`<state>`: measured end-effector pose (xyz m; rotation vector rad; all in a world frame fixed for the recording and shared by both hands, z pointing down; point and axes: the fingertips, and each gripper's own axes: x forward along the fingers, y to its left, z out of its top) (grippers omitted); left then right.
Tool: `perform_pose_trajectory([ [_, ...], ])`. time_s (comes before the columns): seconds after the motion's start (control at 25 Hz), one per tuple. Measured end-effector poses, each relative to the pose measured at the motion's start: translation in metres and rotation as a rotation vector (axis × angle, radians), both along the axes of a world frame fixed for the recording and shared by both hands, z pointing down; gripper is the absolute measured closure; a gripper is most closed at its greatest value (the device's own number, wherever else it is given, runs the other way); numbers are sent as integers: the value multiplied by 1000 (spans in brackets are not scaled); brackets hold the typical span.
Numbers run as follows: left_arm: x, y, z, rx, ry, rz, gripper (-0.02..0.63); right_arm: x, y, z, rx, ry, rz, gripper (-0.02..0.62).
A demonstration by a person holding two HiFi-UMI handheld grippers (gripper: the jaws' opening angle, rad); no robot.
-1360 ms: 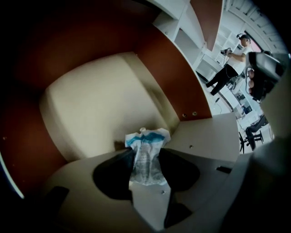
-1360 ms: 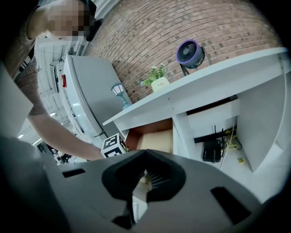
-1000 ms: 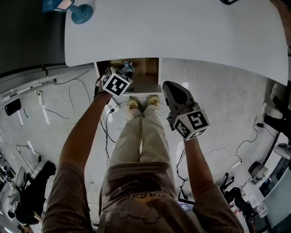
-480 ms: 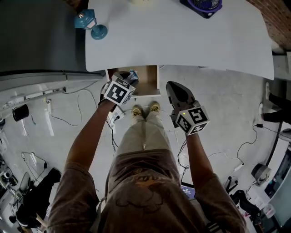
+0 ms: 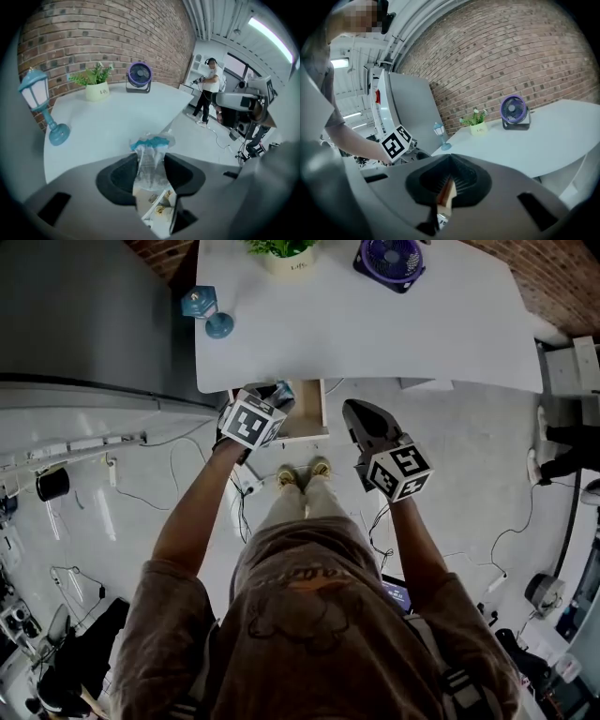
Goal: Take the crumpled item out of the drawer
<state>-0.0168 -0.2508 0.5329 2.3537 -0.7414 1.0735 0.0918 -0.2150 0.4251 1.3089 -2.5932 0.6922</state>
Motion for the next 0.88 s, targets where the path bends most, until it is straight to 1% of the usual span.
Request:
perform_pose_trajectory([
  [0.28,0,-23,-51,60,56,-35,426,-12,-6,-34,45,-15,-37,600],
  [0.56,11,-40,-107,153,106,-19,425,-14,-10,-71,108,-36,-64,600],
  [0.88,12,-42,-177,240,236,-39,425,-22,-7,-116,194,-44,-137,600],
])
